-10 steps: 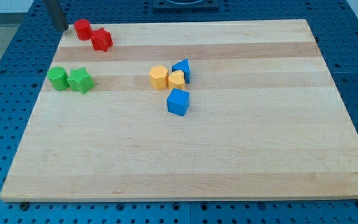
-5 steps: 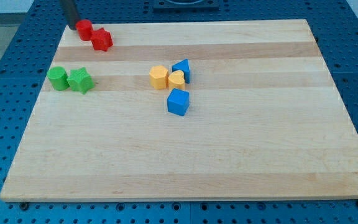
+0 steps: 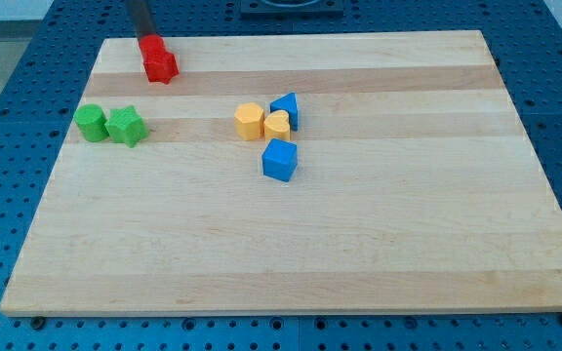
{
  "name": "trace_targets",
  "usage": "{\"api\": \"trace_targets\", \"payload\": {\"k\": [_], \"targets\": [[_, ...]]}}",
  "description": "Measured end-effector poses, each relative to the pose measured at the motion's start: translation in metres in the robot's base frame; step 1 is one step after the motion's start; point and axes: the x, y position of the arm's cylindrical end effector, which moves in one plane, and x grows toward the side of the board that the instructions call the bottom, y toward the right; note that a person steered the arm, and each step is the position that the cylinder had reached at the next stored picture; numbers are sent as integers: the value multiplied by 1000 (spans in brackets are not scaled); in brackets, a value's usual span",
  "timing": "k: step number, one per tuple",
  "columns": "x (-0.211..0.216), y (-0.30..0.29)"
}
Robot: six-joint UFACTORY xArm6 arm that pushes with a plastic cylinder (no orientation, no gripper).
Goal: Push the red star into the red circle
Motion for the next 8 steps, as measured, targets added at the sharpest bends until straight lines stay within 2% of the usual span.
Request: {"api": "trace_targets", "payload": {"k": [5,8], "targets": [[3,6],[22,6]]}}
